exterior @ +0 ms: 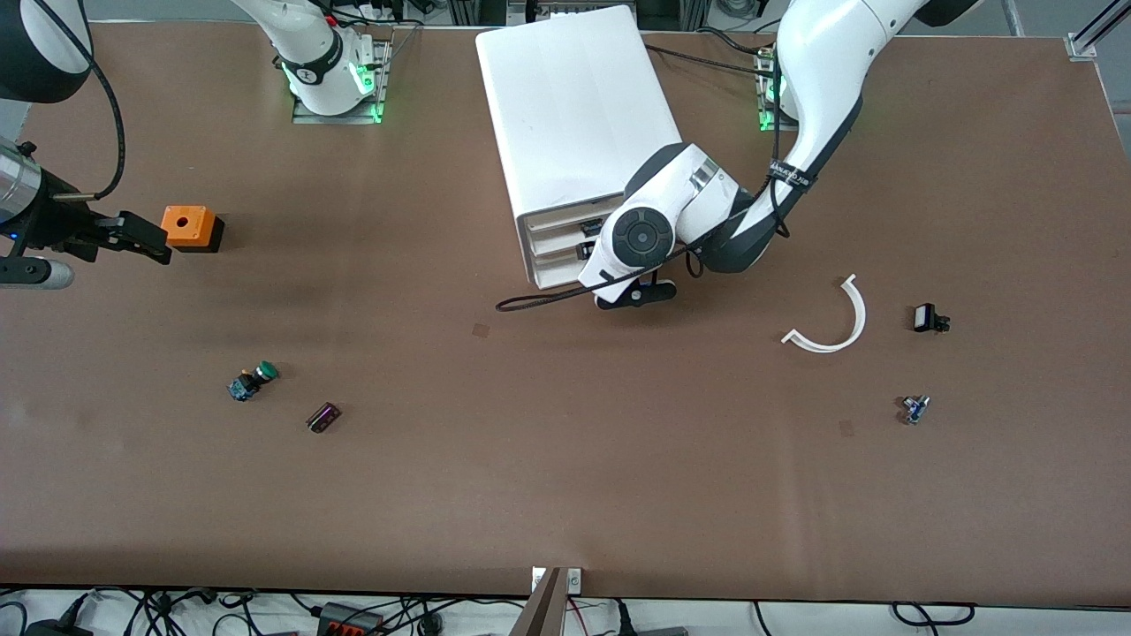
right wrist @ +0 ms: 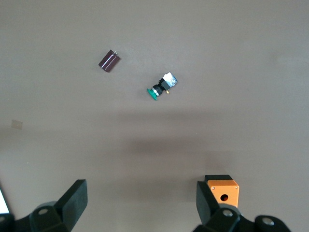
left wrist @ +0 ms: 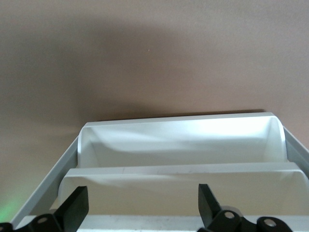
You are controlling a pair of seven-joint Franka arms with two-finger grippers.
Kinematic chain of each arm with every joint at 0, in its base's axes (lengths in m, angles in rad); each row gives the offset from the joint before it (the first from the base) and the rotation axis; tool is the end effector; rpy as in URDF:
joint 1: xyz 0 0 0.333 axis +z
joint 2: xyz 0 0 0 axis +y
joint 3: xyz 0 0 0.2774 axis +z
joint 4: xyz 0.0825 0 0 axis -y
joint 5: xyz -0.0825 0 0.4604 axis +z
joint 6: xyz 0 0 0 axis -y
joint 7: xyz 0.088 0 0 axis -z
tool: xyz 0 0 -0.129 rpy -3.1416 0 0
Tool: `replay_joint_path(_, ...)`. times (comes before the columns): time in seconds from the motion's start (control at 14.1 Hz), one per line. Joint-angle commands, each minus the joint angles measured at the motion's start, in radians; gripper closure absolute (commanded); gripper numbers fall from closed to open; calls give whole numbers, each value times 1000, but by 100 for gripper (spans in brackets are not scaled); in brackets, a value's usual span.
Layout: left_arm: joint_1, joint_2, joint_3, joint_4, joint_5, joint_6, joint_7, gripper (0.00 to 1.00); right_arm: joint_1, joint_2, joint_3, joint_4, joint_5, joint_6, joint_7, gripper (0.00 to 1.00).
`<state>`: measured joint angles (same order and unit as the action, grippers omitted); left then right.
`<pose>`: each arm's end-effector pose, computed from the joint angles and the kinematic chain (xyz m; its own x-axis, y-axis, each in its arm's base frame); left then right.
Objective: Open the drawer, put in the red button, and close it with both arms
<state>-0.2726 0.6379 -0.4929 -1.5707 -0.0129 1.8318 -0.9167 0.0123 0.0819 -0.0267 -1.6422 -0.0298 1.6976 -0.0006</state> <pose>0.5136 -0.4697 0.1938 0.8899 0.1901 -0.4146 0.1814 -0.9815 -0.0607 0.6570 -0.0126 0.4827 0.9996 -0.0100 -0.0266 -0.0092 -0.9995 0.0316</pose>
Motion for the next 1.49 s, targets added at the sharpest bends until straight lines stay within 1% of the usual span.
replay_joint_path(0.0, 4, -35, -7, -32, 5, -14, -14, 0, -5, -31, 7, -34, -10, 14, -15, 0)
replay_joint_path(0.43, 19, -46, -3, -8, 21, -14, 6, 0, 0, -45, 11, -36, -9, 16, -16, 0)
replay_joint_path(0.71, 111, -93, 4, 34, 31, -16, 19, 0, -2, -47, 13, -36, -9, 11, -19, 0)
replay_joint_path(0.85, 163, -125, 1, 47, 137, -17, 119, 0, -3, -48, 11, -36, -7, 11, -42, 0)
replay_joint_path(0.92, 203, -135, -3, 55, 166, -19, 180, 0, -6, -48, 8, -36, -4, 13, -53, 0)
replay_joint_path(1.14, 323, -197, -1, 55, 168, -43, 454, 0, -9, -48, 4, -39, -1, 13, -56, 0)
replay_joint_path(1.28, 400, -257, -6, 57, 168, -95, 594, 0, -9, -56, 4, -44, -1, 7, -50, 0)
replay_joint_path(1.42, 434, -303, 0, 87, 166, -176, 694, 0, -8, -67, 5, -57, -2, 8, -50, 0)
